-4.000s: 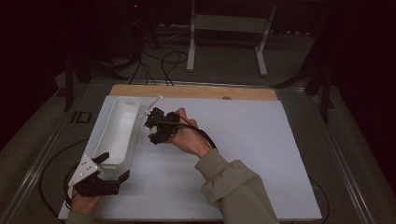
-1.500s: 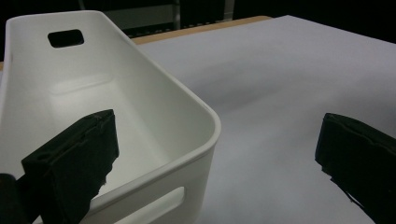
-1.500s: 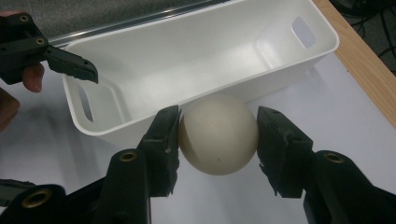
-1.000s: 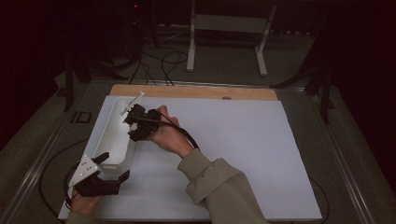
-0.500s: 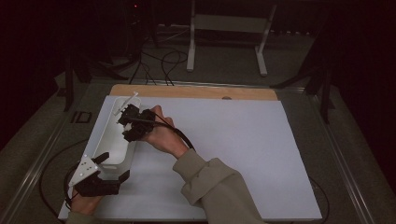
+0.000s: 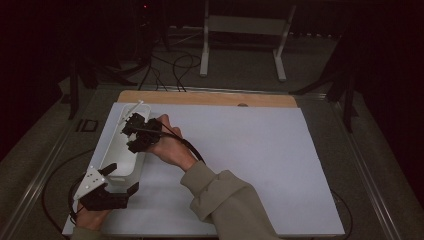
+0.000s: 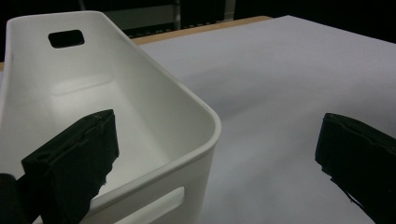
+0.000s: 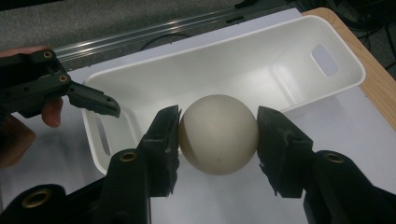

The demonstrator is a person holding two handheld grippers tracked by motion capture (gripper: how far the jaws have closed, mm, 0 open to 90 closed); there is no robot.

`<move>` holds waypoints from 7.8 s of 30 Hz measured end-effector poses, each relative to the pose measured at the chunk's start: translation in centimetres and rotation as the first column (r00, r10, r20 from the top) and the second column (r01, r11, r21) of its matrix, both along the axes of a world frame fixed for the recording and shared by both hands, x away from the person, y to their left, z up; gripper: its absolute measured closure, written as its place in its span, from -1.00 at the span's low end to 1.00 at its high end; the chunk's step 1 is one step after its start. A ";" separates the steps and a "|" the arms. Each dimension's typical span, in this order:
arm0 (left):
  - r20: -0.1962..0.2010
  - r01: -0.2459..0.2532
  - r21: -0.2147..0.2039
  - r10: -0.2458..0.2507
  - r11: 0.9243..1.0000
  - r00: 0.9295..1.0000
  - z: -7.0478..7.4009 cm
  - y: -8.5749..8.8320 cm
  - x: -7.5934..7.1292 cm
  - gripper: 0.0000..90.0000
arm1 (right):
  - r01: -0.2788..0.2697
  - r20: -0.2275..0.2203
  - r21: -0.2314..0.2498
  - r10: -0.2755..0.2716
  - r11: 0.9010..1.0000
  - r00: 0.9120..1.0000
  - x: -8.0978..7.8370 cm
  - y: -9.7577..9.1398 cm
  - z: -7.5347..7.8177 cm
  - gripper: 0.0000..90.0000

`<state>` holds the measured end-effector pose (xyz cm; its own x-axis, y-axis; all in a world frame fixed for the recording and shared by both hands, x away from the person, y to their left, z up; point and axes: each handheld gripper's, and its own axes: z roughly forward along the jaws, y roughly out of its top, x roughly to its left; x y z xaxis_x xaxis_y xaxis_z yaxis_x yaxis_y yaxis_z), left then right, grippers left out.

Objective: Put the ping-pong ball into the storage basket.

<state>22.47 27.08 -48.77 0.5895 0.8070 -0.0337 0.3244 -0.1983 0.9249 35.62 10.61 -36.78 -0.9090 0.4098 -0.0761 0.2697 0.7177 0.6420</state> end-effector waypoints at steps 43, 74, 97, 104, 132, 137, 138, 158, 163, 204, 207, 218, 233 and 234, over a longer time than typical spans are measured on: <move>-0.001 0.000 0.000 0.000 1.000 1.000 0.0 0.0 0.0 -1.00 | 0.044 -0.006 0.042 -0.043 0.998 0.999 0.7 2.1 -0.5 0.11; -0.003 0.000 -0.006 0.000 1.000 1.000 0.0 0.0 0.0 -1.00 | 0.061 -0.039 0.053 -0.059 0.997 0.997 1.0 2.8 -1.2 -0.73; -0.003 -0.001 -0.003 0.001 1.000 1.000 0.0 0.0 0.0 -1.00 | 0.042 -0.039 0.022 -0.041 0.999 0.998 0.9 1.7 -1.5 -0.69; -0.004 -0.001 -0.003 0.001 1.000 1.000 0.0 0.0 0.0 -1.00 | 0.043 -0.040 0.024 -0.042 0.999 0.998 0.9 1.1 -1.5 -0.70; -0.003 -0.006 0.001 0.006 1.000 1.000 0.0 -0.1 0.0 -1.00 | 0.048 -0.039 0.048 -0.046 0.998 0.998 0.9 -2.7 -1.7 -0.76; -0.005 -0.007 0.001 0.007 1.000 1.000 0.0 -0.1 0.0 -1.00 | 0.046 -0.035 0.053 -0.044 0.998 0.998 0.7 -3.4 -1.5 -0.76; -0.005 -0.007 0.001 0.007 1.000 1.000 0.0 -0.1 0.0 -1.00 | 0.048 -0.033 0.053 -0.047 0.997 0.998 0.6 -3.5 -1.5 -0.75; -0.006 -0.011 0.005 0.011 1.000 1.000 0.0 -0.2 0.0 -1.00 | 0.083 -0.021 0.058 -0.082 0.995 0.996 0.6 -7.5 -1.8 -0.75; -0.007 -0.012 0.006 0.012 1.000 1.000 0.0 -0.2 0.0 -1.00 | 0.104 -0.022 0.066 -0.103 0.992 0.994 0.7 -8.8 -2.0 -0.75; -0.010 -0.020 0.013 0.020 1.000 1.000 0.0 -0.4 0.1 -1.00 | 0.227 -0.011 0.088 -0.227 0.970 0.974 -0.6 -19.9 -4.0 -0.78; -0.010 -0.021 0.013 0.021 1.000 1.000 0.0 -0.4 0.1 -1.00 | 0.232 -0.010 0.093 -0.232 0.968 0.973 -0.8 -20.9 -4.1 -0.78; -0.010 -0.023 0.017 0.023 1.000 1.000 0.0 -0.4 0.2 -1.00 | 0.265 -0.013 0.128 -0.266 0.956 0.964 -1.8 -24.3 -5.0 -0.78; -0.013 -0.027 0.022 0.027 0.999 1.000 0.0 -0.5 0.3 -1.00 | 0.357 -0.029 0.231 -0.361 0.905 0.932 -3.3 -29.9 -7.1 -0.77; -0.013 -0.029 0.021 0.029 0.999 0.999 0.0 -0.5 0.3 -1.00 | 0.367 -0.032 0.239 -0.370 0.899 0.929 -3.4 -30.3 -7.3 -0.77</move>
